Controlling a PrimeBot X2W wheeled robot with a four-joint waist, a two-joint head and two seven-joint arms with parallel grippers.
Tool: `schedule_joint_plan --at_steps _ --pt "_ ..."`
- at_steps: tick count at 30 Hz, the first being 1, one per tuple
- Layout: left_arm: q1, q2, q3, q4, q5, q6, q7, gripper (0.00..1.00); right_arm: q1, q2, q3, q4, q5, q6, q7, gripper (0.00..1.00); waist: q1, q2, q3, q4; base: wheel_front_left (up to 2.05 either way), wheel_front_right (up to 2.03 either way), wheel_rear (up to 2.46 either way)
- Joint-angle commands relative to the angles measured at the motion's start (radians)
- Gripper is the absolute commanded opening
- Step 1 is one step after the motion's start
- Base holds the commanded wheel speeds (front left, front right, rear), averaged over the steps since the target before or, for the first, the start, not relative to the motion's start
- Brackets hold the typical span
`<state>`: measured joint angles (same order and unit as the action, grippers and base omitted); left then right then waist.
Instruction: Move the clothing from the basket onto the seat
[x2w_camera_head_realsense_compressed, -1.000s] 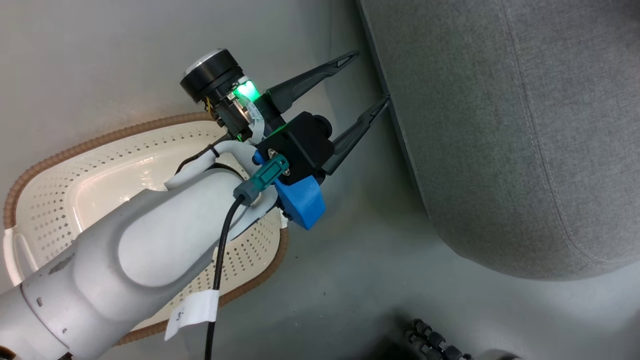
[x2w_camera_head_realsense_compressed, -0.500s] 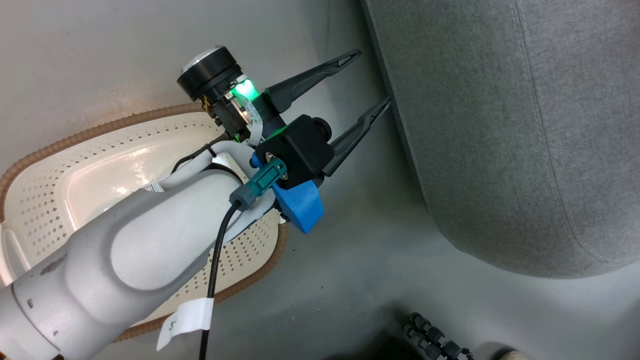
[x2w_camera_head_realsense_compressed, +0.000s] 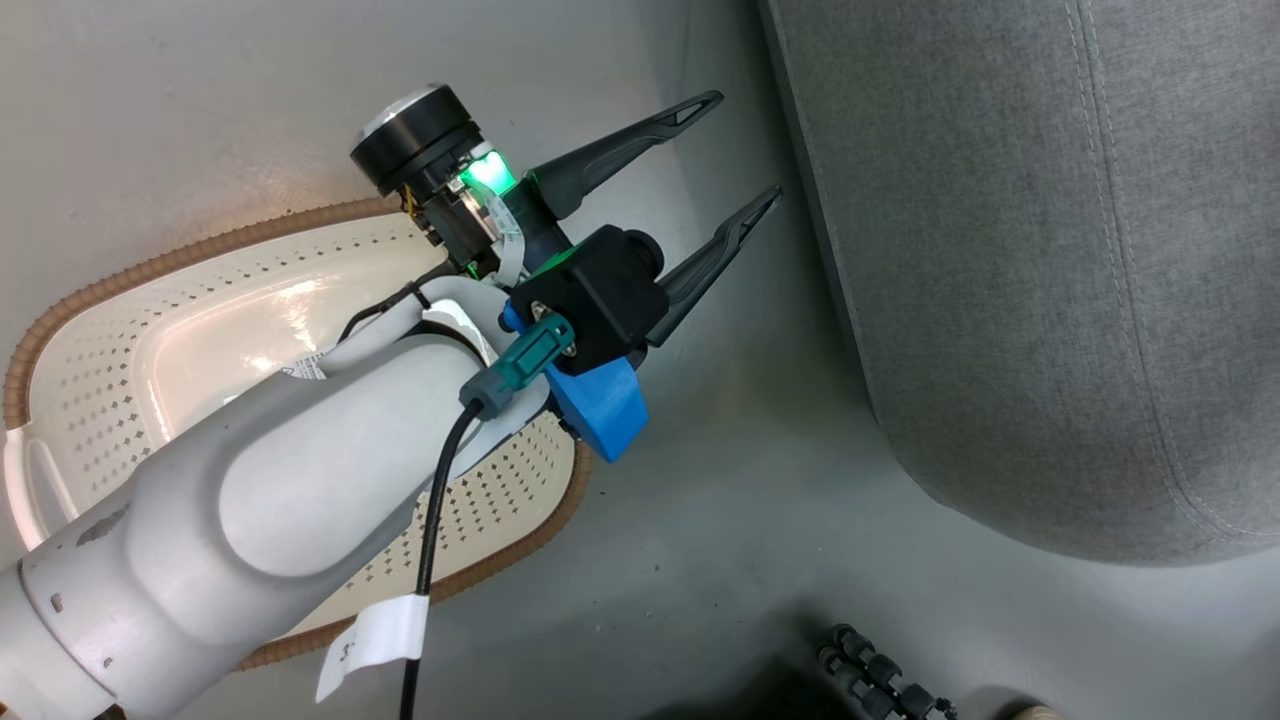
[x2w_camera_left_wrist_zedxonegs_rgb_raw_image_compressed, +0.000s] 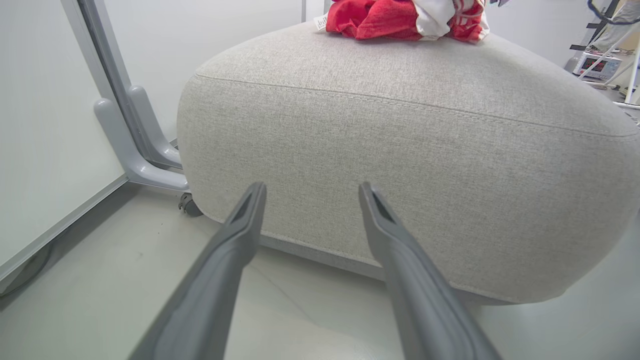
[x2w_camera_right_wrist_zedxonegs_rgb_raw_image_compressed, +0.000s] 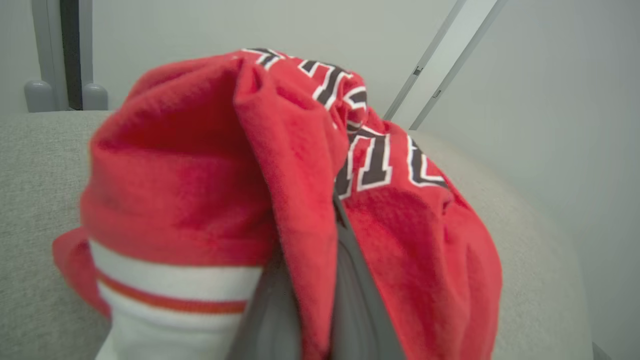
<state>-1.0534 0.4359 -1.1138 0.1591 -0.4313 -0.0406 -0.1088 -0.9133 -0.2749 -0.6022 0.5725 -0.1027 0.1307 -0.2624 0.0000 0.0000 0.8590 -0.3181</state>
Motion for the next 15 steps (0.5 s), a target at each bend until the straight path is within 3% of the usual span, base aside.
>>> schedule_joint_plan --at_steps 1,2,3,4,5,6,15 --pt "-0.018 0.002 -0.001 0.0 0.0 0.004 -0.006 1.0 0.007 0.002 -0.001 0.001 0.008 0.0 -0.004 0.0 0.0 0.0 -0.002 -0.002 0.0 0.0 0.0" --pt "-0.015 0.003 -0.003 0.002 -0.001 0.007 -0.006 1.0 0.009 0.001 0.0 0.001 0.009 0.0 -0.004 0.0 0.0 0.0 -0.005 -0.004 0.0 0.0 0.0" --pt "-0.014 0.001 -0.004 0.003 -0.001 0.007 -0.006 1.0 0.018 0.001 0.004 0.0 0.014 0.0 -0.004 0.07 0.0 0.0 -0.008 -0.005 0.0 0.0 0.0" --pt "-0.01 -0.001 -0.005 0.005 -0.003 0.008 -0.008 1.0 0.029 0.006 0.011 0.007 0.019 0.0 -0.004 0.35 0.0 0.0 -0.014 -0.006 0.0 0.0 0.0" --pt "-0.006 -0.004 -0.007 0.007 -0.005 0.009 -0.01 1.0 0.04 0.008 0.016 0.018 0.021 0.0 -0.003 0.53 0.0 0.0 -0.021 -0.007 0.0 0.0 0.0" --pt "-0.003 -0.007 -0.008 0.009 -0.007 0.009 -0.013 1.0 0.049 0.007 0.023 0.018 0.025 0.0 -0.004 1.0 0.0 0.0 -0.028 -0.008 0.0 0.0 0.0" --pt "0.051 -0.038 -0.005 0.059 -0.036 0.023 -0.081 1.0 0.238 0.038 0.139 -0.158 0.044 0.0 -0.004 1.0 0.0 0.0 -0.153 -0.011 0.0 0.0 0.0"
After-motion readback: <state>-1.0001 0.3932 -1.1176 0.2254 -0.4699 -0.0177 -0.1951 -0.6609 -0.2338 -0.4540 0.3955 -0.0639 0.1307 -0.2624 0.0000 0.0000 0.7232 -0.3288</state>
